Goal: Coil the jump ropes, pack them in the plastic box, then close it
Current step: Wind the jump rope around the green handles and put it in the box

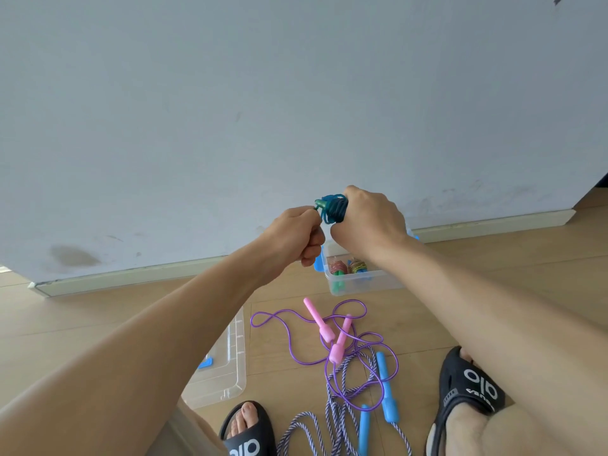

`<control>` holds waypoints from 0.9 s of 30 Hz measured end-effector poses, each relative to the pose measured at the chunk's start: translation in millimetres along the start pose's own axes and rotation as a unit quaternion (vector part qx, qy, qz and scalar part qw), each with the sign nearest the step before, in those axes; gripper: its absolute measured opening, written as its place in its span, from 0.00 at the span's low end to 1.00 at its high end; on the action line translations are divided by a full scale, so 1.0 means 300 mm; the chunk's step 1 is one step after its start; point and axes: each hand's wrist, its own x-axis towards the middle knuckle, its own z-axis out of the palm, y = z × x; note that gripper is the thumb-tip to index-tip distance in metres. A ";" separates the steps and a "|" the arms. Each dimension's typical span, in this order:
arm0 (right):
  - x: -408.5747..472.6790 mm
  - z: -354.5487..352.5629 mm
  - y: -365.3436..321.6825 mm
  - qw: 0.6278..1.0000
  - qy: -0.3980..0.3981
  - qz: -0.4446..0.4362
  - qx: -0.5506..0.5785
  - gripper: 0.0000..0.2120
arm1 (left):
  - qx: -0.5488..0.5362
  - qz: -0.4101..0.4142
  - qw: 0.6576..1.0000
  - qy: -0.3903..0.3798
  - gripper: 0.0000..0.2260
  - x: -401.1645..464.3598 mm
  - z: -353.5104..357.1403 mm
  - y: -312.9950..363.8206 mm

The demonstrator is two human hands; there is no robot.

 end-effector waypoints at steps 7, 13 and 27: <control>0.066 -0.029 0.087 0.999 -0.029 0.036 0.008 0.06 | 0.045 0.034 0.998 -0.025 0.11 -0.021 0.075 -0.024; 0.081 0.004 0.106 0.978 -0.122 0.075 0.153 0.21 | 0.143 0.016 0.989 -0.017 0.10 0.045 0.033 -0.039; 0.216 0.102 0.247 0.930 -0.235 0.184 0.215 0.18 | 0.228 -0.091 0.969 -0.034 0.18 0.257 -0.003 -0.170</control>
